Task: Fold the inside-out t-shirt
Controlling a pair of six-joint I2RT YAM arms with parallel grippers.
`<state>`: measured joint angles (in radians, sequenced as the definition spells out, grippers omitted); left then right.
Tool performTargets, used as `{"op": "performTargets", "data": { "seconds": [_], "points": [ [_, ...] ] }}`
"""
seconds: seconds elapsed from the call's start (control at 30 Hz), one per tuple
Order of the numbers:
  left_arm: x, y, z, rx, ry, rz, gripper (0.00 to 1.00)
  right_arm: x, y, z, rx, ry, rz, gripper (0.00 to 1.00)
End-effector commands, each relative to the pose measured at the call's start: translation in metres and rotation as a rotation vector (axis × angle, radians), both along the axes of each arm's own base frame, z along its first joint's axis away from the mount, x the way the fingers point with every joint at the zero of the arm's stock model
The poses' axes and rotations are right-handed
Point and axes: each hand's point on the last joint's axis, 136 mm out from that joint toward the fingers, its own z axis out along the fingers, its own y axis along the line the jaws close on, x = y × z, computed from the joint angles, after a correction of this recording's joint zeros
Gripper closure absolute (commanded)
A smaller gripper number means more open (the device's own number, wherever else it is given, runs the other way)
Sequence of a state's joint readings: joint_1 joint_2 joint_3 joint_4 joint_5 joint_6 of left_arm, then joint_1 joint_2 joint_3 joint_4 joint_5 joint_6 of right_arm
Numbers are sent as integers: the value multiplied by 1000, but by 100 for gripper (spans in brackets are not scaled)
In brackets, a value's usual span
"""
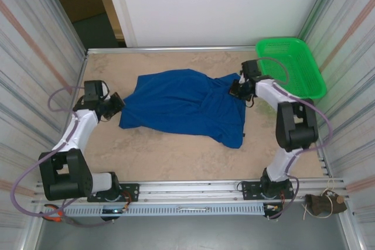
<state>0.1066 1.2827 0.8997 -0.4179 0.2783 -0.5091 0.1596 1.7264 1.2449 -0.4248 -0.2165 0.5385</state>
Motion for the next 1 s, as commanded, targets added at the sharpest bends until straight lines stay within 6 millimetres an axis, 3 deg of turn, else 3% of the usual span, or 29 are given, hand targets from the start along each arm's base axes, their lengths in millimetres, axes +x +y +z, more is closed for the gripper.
{"op": "performTargets", "data": {
  "seconds": [0.0,0.07,0.17,0.3,0.4,0.47,0.57,0.73,0.83,0.9,0.97],
  "points": [
    [19,7,108,-17,-261,1,100,5,-11,181,127,-386,-6,100],
    [19,7,164,-18,-373,-1,100,-11,-21,255,173,-531,-17,100],
    [10,1,231,-44,-524,-6,100,-48,-30,341,220,-717,-32,100],
    [-14,-5,298,-78,-680,3,100,-103,-37,414,273,-919,-62,100],
    [-23,-10,323,-109,-730,-6,100,-135,-41,445,291,-1022,-74,100],
    [-19,-11,328,-135,-743,-8,100,-139,-42,448,295,-1032,-79,100],
    [2,-6,314,-148,-719,16,100,-118,-39,429,299,-975,-76,100],
    [62,3,264,-158,-607,36,100,-45,-33,372,289,-831,-99,100],
    [101,7,241,-156,-559,28,100,0,-33,348,270,-770,-115,100],
    [129,9,240,-135,-564,19,100,33,-31,339,265,-745,-111,100],
    [152,9,250,-133,-585,2,100,58,-25,344,288,-752,-90,100]
  ]
}}
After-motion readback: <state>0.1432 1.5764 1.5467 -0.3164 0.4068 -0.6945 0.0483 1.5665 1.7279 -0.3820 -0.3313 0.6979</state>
